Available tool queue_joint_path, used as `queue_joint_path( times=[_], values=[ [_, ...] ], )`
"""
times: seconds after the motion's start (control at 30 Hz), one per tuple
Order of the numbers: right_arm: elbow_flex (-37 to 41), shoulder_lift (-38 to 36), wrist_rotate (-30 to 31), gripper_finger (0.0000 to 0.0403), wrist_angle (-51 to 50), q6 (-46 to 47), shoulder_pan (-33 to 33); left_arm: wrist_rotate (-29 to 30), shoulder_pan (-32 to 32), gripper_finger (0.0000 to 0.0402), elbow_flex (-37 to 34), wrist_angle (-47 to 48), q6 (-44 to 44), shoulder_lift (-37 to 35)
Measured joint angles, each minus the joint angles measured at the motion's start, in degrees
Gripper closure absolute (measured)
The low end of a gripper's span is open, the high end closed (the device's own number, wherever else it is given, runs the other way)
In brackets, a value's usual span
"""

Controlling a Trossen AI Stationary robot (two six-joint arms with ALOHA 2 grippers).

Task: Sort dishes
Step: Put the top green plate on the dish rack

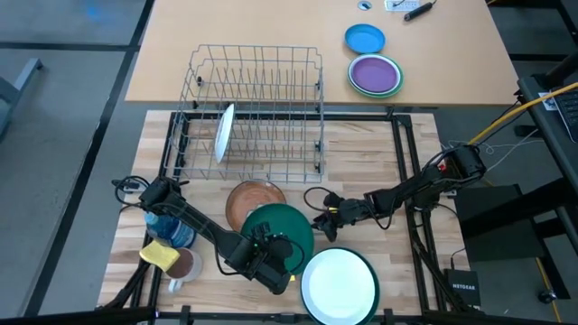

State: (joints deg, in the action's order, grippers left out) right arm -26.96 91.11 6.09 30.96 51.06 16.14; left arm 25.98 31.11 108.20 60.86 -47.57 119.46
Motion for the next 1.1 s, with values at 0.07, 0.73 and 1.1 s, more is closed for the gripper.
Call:
queue_joint_path(
  times=[0.07, 0.73, 1.1],
  values=[
    [0.0, 0.0, 0.0, 0.024, 0.0, 0.3, 0.0, 0.0, 0.0, 0.024, 0.0, 0.0, 0.0, 0.0],
    [0.0, 0.2, 1.4, 0.024, 0.7, 2.9, 0.0, 0.1, 0.0, 0.024, 0.0, 0.0, 0.0, 0.0],
    [-3.7, 2.3, 3.5, 0.024, -2.2, 1.4, 0.0, 0.1, 0.0, 0.024, 0.0, 0.0, 0.1, 0.0]
  ],
)
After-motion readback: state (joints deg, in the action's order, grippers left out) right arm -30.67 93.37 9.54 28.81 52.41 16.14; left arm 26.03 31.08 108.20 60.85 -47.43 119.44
